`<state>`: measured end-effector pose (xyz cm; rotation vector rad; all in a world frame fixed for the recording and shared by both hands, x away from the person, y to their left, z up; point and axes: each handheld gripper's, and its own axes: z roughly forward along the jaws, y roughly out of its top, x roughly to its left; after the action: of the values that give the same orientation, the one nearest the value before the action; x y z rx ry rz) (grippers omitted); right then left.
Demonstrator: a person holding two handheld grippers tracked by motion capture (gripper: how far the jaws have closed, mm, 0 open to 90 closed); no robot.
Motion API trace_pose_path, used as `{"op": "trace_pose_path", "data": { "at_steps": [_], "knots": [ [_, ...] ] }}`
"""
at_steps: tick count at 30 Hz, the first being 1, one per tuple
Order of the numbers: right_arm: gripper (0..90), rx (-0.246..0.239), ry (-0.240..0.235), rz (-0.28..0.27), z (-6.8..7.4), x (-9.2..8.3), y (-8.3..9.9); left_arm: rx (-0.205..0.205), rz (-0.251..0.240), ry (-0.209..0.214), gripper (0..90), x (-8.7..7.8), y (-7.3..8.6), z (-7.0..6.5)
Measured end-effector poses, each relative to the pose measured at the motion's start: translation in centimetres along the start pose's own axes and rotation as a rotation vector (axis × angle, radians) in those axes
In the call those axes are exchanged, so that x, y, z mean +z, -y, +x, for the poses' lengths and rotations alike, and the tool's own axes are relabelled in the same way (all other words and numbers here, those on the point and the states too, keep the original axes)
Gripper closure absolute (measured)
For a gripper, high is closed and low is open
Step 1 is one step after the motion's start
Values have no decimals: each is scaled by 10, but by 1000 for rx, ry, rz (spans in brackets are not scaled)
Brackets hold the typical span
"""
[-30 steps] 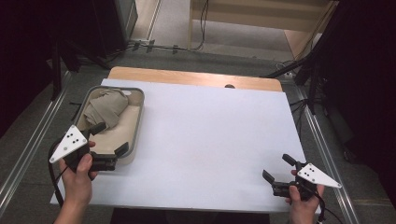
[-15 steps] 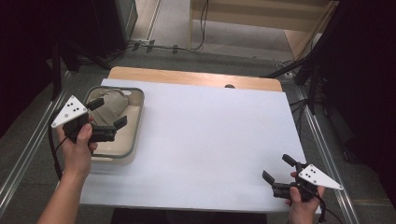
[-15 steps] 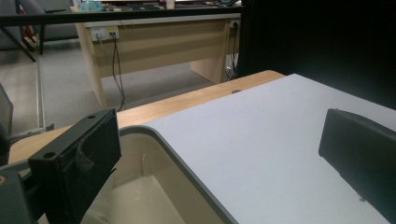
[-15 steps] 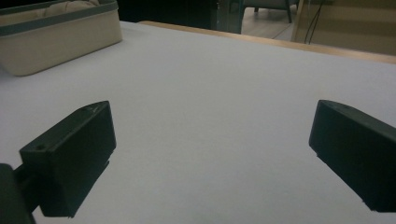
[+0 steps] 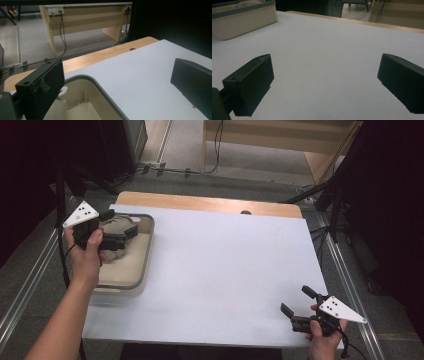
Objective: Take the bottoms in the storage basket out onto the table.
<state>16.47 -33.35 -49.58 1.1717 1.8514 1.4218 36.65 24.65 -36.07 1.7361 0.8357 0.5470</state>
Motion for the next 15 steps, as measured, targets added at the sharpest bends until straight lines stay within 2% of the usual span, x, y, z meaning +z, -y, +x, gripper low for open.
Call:
{"op": "trace_pose_path", "data": {
  "at_steps": [4, 7, 10, 11, 15],
  "knots": [
    [0, -1, -2, 3, 0, 1, 1, -7, 8, -7, 0, 6, -3, 8],
    [0, 2, -6, 2, 0, 1, 1, -33, 23, -27, 0, 12, -6, 21],
    [0, 4, -4, 3, -1, 1, 1, -37, 34, -43, 0, 15, -8, 27],
    [0, 3, -3, 3, -1, 1, 1, -45, 43, -55, 0, 18, -10, 34],
    [0, 1, -1, 5, -2, 0, 1, -75, 53, -60, 0, 23, -8, 44]
  ]
}}
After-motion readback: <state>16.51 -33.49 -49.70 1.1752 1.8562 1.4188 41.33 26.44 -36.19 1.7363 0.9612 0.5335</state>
